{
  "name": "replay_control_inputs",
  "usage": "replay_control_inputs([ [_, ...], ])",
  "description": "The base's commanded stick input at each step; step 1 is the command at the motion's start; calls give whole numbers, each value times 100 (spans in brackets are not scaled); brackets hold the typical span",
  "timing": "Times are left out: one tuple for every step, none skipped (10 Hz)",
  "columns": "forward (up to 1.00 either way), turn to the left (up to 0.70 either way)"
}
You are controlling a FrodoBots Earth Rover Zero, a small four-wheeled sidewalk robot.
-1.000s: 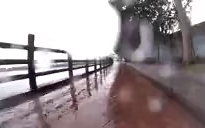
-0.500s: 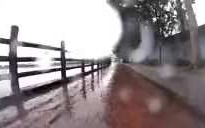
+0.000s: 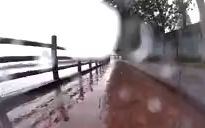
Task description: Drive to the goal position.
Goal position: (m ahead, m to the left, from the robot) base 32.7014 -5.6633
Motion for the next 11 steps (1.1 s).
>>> replay_control_inputs([
  [100,0],
  [100,-7],
  [100,-21],
  [100,-14],
  [100,0],
  [100,0],
  [100,0],
  [100,0],
  [100,0],
  [100,0],
  [100,0],
])
